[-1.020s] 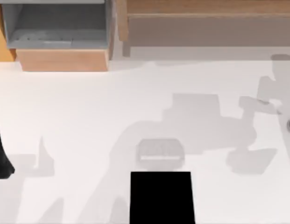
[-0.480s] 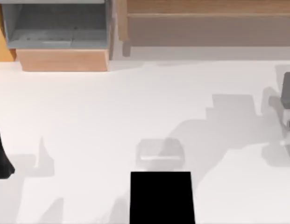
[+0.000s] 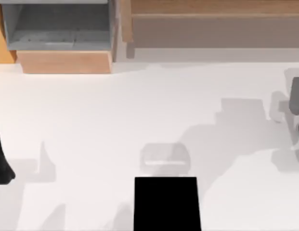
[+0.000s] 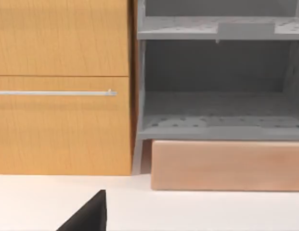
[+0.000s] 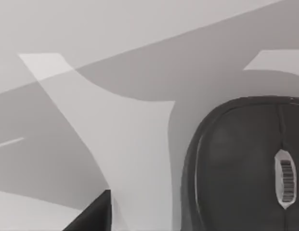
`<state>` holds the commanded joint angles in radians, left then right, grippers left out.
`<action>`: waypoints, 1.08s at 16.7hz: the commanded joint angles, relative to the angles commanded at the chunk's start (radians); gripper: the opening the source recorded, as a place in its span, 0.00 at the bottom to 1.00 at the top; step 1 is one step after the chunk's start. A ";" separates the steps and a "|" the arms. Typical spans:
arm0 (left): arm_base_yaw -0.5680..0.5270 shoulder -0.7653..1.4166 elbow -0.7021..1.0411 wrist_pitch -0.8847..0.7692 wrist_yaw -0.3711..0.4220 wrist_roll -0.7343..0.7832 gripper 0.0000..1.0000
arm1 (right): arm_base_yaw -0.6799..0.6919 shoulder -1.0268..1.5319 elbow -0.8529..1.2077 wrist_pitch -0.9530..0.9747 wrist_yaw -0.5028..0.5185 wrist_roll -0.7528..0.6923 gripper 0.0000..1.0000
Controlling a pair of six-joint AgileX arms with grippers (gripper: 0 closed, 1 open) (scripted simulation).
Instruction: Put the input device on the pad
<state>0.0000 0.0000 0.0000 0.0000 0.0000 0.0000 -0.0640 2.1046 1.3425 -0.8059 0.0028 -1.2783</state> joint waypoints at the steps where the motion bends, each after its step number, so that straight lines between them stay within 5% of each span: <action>1: 0.000 0.000 0.000 0.000 0.000 0.000 1.00 | 0.000 0.000 0.000 0.000 0.000 0.000 0.77; 11: 0.000 0.000 0.000 0.000 0.000 0.000 1.00 | 0.000 0.000 0.000 0.000 0.000 0.000 0.02; 18: 0.000 0.000 0.000 0.000 0.000 0.000 1.00 | 0.000 0.000 0.000 0.000 0.000 0.000 0.00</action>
<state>0.0000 0.0000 0.0000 0.0000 0.0000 0.0000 -0.0640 2.1046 1.3425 -0.8059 0.0028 -1.2783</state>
